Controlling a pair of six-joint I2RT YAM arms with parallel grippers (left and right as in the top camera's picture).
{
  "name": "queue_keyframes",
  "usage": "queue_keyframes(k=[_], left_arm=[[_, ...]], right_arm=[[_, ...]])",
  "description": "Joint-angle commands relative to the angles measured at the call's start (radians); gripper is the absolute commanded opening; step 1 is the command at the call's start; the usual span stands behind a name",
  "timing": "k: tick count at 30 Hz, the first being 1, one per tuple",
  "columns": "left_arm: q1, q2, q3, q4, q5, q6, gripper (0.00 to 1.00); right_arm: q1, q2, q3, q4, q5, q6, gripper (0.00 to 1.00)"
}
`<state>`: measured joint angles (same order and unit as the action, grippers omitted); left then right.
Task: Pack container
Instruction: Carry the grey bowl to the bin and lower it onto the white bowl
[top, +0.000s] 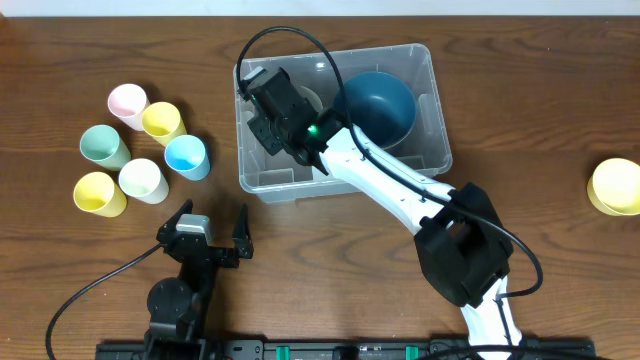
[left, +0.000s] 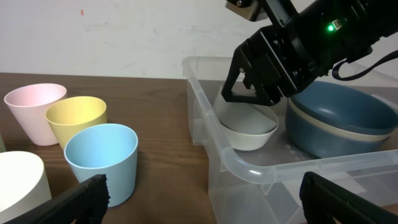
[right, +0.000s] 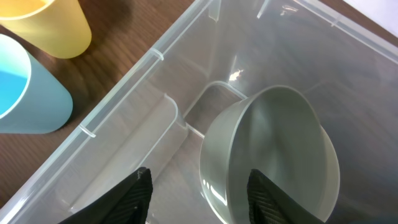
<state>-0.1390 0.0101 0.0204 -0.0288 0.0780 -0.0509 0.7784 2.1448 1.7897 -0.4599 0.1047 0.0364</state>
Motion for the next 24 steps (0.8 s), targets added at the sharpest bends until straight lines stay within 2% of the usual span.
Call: queue_keyframes(k=[1,7,12,17,20,24], left_arm=[[0.004,-0.006,-0.016,-0.034,0.011,0.006,0.98],[0.004,-0.006,-0.016,-0.035,0.011,0.006,0.98],[0.004,-0.006,-0.016,-0.034,0.011,0.006,0.98],[0.004,-0.006,-0.016,-0.034,0.011,0.006,0.98],[0.004,-0.006,-0.016,-0.034,0.011,0.006,0.98],[0.004,-0.006,-0.016,-0.035,0.011,0.006,0.98]], right_arm=[[-0.009,0.000,0.012,-0.002,0.012,-0.005,0.52],[-0.013,-0.027,0.042,-0.042,0.011,-0.005,0.44],[-0.020,-0.026,0.047,-0.053,0.011,0.012,0.27],[-0.023,-0.017,0.047,-0.038,0.011,0.016,0.06],[-0.028,-0.010,0.047,-0.026,0.012,0.025,0.01],[-0.046,0.001,0.047,-0.016,0.011,0.040,0.01]])
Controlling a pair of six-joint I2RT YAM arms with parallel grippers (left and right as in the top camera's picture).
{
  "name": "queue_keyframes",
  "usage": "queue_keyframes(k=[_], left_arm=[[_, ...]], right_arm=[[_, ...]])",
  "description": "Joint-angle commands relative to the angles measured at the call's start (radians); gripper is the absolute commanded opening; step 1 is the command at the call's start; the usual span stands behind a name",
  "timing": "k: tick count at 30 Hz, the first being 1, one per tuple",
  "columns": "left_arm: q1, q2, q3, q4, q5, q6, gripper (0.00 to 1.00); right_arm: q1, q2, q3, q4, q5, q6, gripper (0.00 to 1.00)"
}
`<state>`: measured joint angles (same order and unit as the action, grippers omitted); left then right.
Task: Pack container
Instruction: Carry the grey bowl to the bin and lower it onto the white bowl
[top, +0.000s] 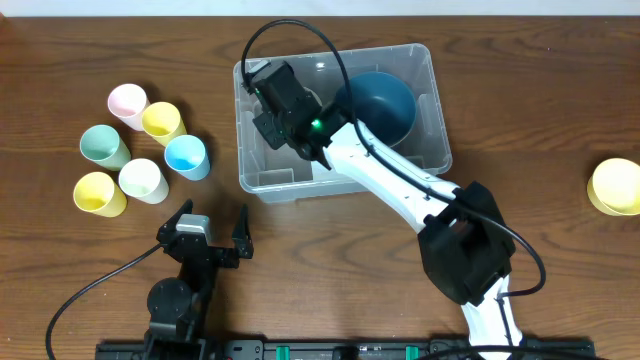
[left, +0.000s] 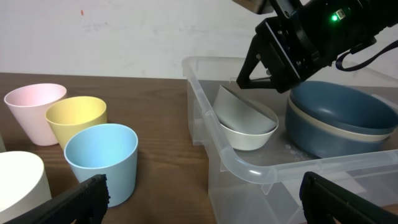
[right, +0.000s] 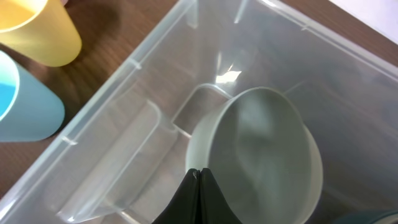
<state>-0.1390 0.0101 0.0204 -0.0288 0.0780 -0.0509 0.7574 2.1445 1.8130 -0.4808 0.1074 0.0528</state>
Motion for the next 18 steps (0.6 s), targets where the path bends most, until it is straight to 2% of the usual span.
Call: queue_keyframes(k=[1,18], left_arm=[[0.004,-0.006,-0.016,-0.034,0.011,0.006,0.98],[0.004,-0.006,-0.016,-0.035,0.011,0.006,0.98]], right_arm=[[-0.029,0.002,0.024,0.006,0.008,0.029,0.01],[-0.019,0.088,0.024,0.037,-0.056,0.055,0.01]])
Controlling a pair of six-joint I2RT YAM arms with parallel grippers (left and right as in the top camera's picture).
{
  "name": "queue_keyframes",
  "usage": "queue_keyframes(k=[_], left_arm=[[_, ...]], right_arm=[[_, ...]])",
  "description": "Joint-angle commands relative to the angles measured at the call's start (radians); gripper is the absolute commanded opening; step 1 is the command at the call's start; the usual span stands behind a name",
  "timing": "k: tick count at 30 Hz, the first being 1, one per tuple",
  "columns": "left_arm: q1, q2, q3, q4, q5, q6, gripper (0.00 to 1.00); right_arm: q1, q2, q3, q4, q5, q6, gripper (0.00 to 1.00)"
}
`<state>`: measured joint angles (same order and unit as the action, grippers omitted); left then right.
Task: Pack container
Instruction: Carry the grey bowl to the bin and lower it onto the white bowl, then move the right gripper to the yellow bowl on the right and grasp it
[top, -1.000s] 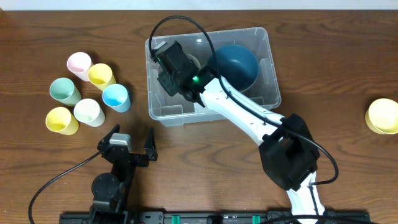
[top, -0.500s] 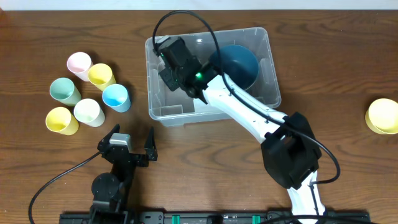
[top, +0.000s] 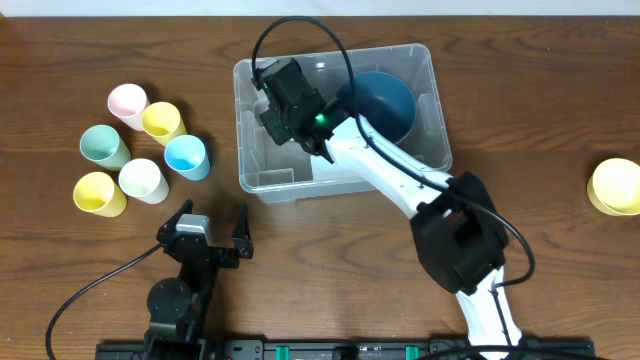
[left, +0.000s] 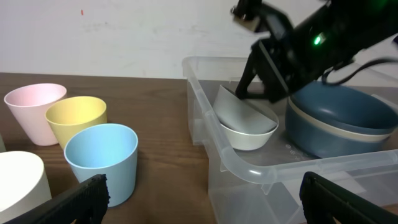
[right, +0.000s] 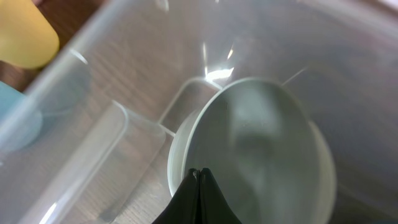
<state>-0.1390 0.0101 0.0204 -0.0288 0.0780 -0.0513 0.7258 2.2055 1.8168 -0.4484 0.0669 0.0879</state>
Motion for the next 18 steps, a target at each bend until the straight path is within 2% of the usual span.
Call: queue_keyframes(k=[1,18], left_arm=[[0.004,-0.006,-0.016,-0.034,0.011,0.006,0.98],[0.004,-0.006,-0.016,-0.034,0.011,0.006,0.98]], right_arm=[[0.015,0.028,0.020,0.004,-0.016,0.020,0.02],[0.019,0.033,0.066,0.018,-0.011,0.019,0.03]])
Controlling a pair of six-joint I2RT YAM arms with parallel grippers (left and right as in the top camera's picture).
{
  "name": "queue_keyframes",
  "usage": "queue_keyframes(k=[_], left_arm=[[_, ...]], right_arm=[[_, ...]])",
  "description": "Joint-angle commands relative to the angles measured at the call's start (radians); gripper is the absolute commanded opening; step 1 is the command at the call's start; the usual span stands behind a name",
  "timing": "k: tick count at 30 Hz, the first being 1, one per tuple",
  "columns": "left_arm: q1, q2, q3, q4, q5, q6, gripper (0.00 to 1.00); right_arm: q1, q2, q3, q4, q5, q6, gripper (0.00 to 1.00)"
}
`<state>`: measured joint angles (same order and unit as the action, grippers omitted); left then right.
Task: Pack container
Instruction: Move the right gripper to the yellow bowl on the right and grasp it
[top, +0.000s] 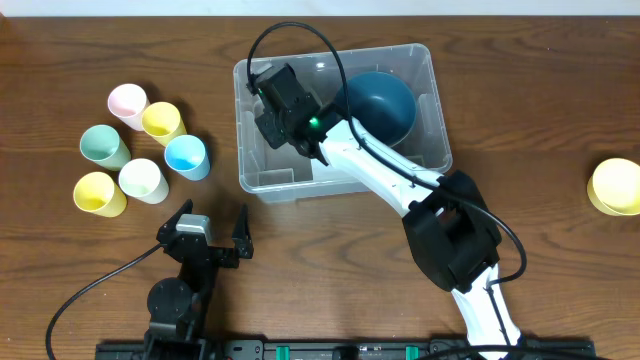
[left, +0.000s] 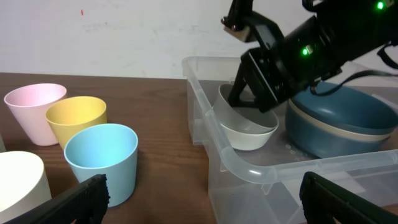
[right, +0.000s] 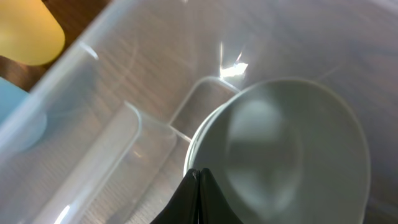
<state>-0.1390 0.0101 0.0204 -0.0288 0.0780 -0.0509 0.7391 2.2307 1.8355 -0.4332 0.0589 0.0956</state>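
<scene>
A clear plastic container stands at the table's middle back. Inside it are a dark blue bowl on the right and a white bowl on the left, which the left wrist view shows as tilted. My right gripper is down in the container, shut, fingertips pressed together at the white bowl's near rim with nothing between them. A yellow bowl lies at the far right edge. My left gripper rests open near the front, holding nothing.
Several cups stand left of the container: pink, yellow, blue, green, white and another yellow. The right arm's cable loops over the container's back wall.
My shut right gripper has shifted slightly left and toward the container's front wall, with its tip still at the white bowl's rim. The bowl's mouth now faces the wrist camera more squarely. The left arm is unchanged.
My right gripper was open inside the container beside the tilted white bowl. By the following moment it was shut with nothing in it, above the bowl's rim. It then sat further back along the rim, and now lower against the near rim. The bowl stays in the container.
</scene>
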Motion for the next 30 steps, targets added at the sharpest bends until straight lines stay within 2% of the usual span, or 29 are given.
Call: queue_keyframes(k=[1,30], left_arm=[[0.004,-0.006,-0.016,-0.034,0.011,0.006,0.98],[0.004,-0.006,-0.016,-0.034,0.011,0.006,0.98]], right_arm=[[0.005,0.008,0.050,0.006,-0.004,0.012,0.03],[0.001,0.096,0.068,0.043,-0.029,0.030,0.02]])
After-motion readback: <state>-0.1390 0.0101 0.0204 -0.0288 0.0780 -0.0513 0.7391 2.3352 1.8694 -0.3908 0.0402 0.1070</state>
